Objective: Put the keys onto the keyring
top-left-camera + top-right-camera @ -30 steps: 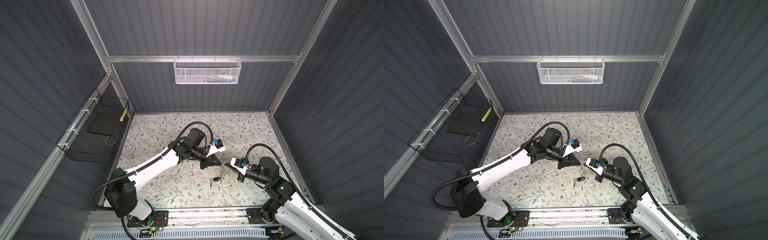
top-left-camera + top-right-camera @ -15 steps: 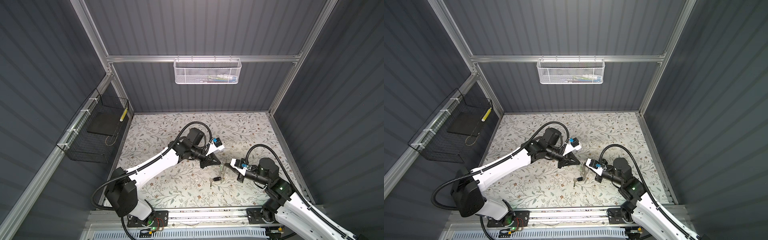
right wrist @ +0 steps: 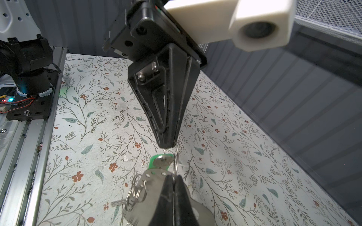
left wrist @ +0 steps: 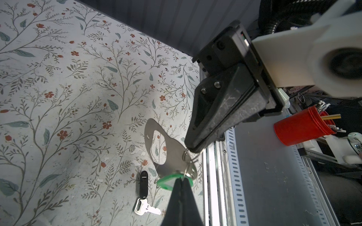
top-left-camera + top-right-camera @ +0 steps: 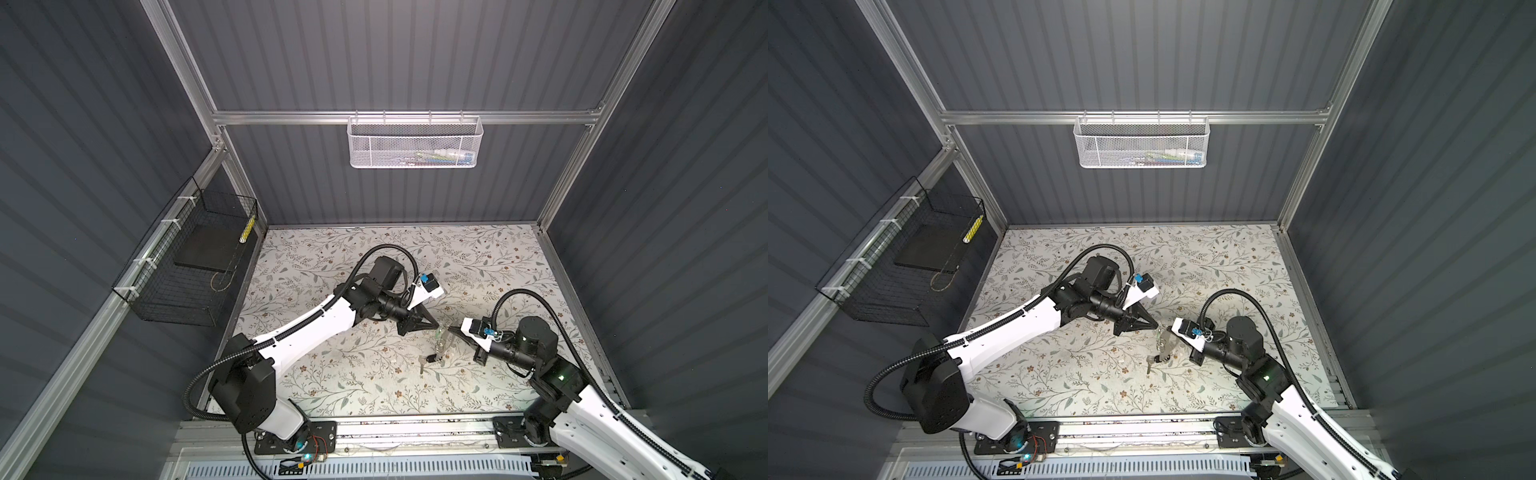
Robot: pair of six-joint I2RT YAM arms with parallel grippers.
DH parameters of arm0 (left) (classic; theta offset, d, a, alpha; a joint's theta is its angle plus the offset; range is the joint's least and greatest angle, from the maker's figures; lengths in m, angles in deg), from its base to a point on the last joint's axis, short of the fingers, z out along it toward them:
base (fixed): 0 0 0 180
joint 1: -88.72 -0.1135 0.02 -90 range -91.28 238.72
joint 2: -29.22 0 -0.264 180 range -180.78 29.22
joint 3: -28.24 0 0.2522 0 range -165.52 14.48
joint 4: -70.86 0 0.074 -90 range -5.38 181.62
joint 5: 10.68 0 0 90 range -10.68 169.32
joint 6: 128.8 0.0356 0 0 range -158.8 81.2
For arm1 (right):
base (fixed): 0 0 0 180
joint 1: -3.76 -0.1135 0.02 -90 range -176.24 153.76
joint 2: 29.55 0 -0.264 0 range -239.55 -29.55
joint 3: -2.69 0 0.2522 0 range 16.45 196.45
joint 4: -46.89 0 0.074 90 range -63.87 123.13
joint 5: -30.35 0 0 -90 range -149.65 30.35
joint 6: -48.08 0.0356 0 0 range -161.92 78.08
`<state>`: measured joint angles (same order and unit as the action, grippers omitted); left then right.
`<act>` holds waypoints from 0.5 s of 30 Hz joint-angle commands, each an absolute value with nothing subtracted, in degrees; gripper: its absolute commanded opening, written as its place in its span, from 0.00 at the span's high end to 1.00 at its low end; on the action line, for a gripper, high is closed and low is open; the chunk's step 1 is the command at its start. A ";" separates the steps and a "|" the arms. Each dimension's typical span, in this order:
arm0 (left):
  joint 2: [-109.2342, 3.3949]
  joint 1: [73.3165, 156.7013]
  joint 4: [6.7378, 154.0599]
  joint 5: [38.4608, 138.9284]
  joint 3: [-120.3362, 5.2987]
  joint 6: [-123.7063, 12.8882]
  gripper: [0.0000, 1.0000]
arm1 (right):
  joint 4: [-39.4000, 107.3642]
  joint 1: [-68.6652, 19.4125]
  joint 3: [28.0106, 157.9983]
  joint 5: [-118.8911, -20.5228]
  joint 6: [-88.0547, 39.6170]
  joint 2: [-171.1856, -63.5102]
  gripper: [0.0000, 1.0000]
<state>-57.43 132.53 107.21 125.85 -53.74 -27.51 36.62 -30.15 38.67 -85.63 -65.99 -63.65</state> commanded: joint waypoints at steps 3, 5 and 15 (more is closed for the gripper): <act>-58.35 132.00 107.41 128.26 -53.09 -28.08 1.00 | 44.43 -30.39 37.27 -87.54 -63.32 -62.91 1.00; -58.58 131.94 107.82 128.64 -53.37 -27.65 1.00 | 44.97 -30.42 37.40 -88.26 -63.20 -63.56 1.00; -56.27 132.03 110.56 126.55 -53.49 -25.26 0.70 | 47.27 -30.38 37.71 -88.83 -61.89 -65.14 1.00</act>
